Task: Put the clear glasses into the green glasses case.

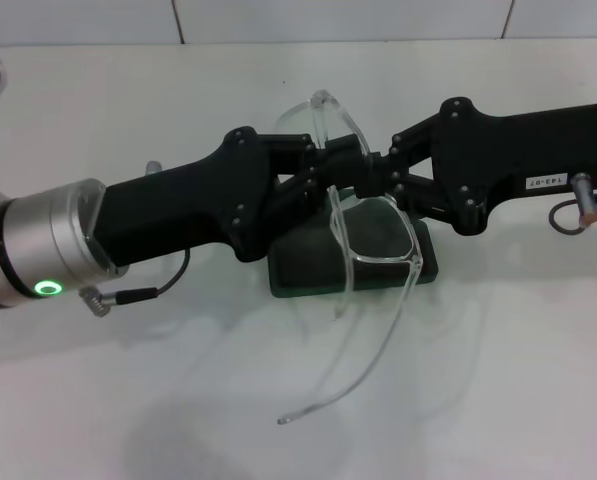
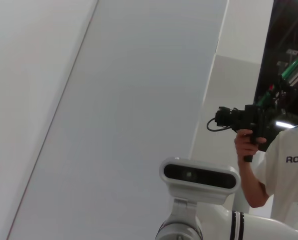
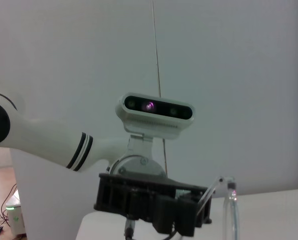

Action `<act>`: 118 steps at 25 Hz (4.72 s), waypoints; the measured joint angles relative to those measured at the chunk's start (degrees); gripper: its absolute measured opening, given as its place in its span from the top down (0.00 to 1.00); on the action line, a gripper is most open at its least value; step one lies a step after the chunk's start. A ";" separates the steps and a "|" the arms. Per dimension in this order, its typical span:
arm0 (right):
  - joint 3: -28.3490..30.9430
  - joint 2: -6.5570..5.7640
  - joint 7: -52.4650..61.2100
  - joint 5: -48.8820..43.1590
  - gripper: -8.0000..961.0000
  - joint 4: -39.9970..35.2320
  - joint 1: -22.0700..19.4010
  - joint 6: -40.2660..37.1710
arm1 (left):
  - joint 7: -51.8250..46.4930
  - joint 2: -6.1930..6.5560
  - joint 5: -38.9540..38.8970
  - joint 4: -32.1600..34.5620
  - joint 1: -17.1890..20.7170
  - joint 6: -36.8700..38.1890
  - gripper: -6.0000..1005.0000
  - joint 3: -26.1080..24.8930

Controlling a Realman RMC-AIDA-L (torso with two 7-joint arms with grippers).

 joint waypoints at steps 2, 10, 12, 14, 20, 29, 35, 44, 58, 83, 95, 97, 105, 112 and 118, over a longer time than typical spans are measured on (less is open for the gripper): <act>-0.19 0.00 -0.26 0.44 0.93 0.02 -0.12 -0.06 | 0.68 0.03 -0.05 -0.95 -0.19 -0.02 0.90 -0.02; -0.57 0.00 -0.87 1.24 0.94 0.58 -0.66 -0.09 | 1.08 0.09 -0.21 -1.62 -0.05 0.08 0.90 -0.13; -0.32 0.00 -1.24 1.24 0.94 1.33 -0.68 0.03 | 1.08 0.11 -0.35 -1.62 0.07 0.30 0.90 -0.14; -0.21 -0.01 -1.42 1.24 0.94 1.69 -0.68 0.06 | 1.09 0.11 -0.68 -1.62 0.22 0.73 0.90 -0.14; -0.07 -0.04 -2.37 1.43 0.94 3.16 -0.68 0.16 | 1.11 0.11 -1.63 -1.62 0.62 1.97 0.90 -0.26; -0.80 0.00 -3.65 4.12 0.94 4.47 -0.75 -0.66 | 1.40 0.01 -1.98 -2.19 0.77 1.92 0.90 -0.31; -1.91 -0.01 -4.39 5.68 0.94 4.57 -0.57 -0.91 | 2.57 0.01 -2.51 -3.35 0.73 1.90 0.90 -0.31; -2.27 0.09 -4.84 5.93 0.94 4.67 -0.24 -1.02 | 2.79 0.01 -3.04 -3.38 0.76 1.88 0.90 -0.31; 2.77 -0.42 -8.43 5.92 0.94 8.56 -0.31 2.21 | 2.80 1.28 -6.64 -2.87 1.12 11.87 0.90 -0.30; 15.75 0.00 -18.60 30.30 0.94 29.62 7.47 -10.63 | 3.11 0.10 -2.15 -3.29 -0.61 12.33 0.90 0.12; 5.02 0.26 -23.51 30.51 0.94 39.26 13.65 -7.46 | 4.52 -0.03 -4.12 -4.68 -2.27 12.20 0.90 1.35; 4.75 0.26 -23.53 30.47 0.94 39.31 13.30 -7.36 | 4.64 0.01 -4.39 -4.69 -2.07 12.20 0.90 1.25; 2.00 0.13 -23.57 29.92 0.94 38.77 11.31 -7.14 | 4.70 0.22 -6.45 -4.70 -1.80 12.19 0.90 1.18; -0.55 -0.16 -23.73 28.60 0.94 38.22 10.60 -5.39 | 4.73 0.28 -6.96 -4.69 -1.83 12.00 0.90 1.12; -5.24 0.11 -24.55 26.17 0.94 35.47 10.48 -1.44 | 4.81 0.28 -7.01 -4.69 -1.88 10.62 0.90 1.10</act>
